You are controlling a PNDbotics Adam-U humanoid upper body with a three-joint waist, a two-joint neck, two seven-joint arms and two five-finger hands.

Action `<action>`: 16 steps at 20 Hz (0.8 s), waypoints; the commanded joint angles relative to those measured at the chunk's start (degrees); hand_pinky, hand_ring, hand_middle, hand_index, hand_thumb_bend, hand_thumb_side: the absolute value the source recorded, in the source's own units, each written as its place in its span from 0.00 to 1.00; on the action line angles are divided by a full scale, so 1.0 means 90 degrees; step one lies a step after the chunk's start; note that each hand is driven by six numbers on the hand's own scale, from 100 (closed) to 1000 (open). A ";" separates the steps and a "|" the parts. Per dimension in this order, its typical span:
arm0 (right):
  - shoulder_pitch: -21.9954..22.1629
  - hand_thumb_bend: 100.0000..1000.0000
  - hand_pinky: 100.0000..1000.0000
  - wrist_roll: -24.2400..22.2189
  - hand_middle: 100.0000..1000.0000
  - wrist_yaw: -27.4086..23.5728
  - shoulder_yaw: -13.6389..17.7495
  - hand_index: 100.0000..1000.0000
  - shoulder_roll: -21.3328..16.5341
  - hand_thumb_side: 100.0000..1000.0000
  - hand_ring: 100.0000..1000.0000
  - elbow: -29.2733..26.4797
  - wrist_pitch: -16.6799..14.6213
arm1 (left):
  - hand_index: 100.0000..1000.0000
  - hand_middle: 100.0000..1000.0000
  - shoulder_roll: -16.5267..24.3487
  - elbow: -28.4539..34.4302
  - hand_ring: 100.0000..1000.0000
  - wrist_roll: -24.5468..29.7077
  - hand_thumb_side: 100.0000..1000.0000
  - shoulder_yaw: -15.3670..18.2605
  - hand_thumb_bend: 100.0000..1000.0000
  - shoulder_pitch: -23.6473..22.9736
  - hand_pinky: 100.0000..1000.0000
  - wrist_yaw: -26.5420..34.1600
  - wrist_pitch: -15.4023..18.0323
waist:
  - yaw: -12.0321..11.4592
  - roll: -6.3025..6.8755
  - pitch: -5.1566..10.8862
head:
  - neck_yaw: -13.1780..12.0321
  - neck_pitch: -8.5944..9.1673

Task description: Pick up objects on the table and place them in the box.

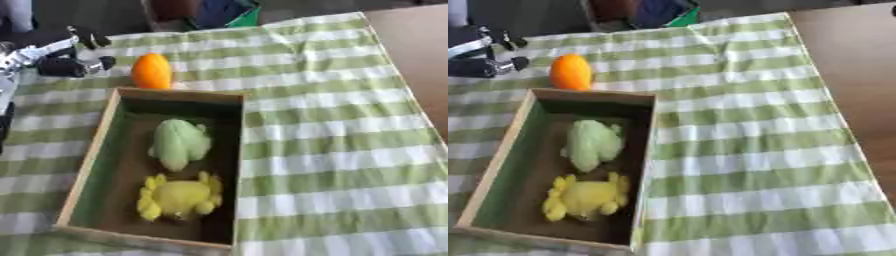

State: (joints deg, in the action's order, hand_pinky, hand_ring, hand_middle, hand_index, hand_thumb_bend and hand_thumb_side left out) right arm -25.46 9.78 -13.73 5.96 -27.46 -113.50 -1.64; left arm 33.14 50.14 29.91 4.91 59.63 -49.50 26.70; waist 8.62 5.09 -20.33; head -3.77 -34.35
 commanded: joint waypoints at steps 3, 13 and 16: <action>-0.0061 0.00 0.70 -0.0069 0.53 0.0036 0.0031 0.82 -0.0157 0.84 0.69 -0.0121 0.0028 | 0.94 0.81 0.0080 0.0019 0.79 0.0312 0.92 0.0099 0.18 0.0198 0.54 0.0529 -0.0133 | 0.0020 -0.0003 0.0094 | -0.0046 0.0103; -0.0086 0.00 0.70 -0.0144 0.52 0.0029 0.0012 0.82 -0.0098 0.83 0.69 -0.0121 0.0081 | 0.93 0.81 -0.0145 0.0270 0.79 0.0684 0.94 0.0000 0.18 0.0322 0.54 0.0903 -0.0197 | 0.0080 0.0026 0.0057 | -0.0196 0.0096; -0.0097 0.00 0.70 -0.0173 0.52 0.0024 0.0004 0.82 -0.0091 0.83 0.69 -0.0121 0.0081 | 0.94 0.81 -0.0201 0.0303 0.80 0.0745 0.94 -0.0013 0.21 0.0340 0.54 0.0879 -0.0215 | 0.0119 0.0036 0.0042 | -0.0273 0.0115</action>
State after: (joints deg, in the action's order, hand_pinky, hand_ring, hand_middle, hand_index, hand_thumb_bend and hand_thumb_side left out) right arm -25.68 8.46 -13.68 5.93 -27.44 -113.50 -0.86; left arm 30.24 51.69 36.22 4.75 61.27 -41.82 24.79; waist 9.74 5.64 -21.04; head -5.85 -33.94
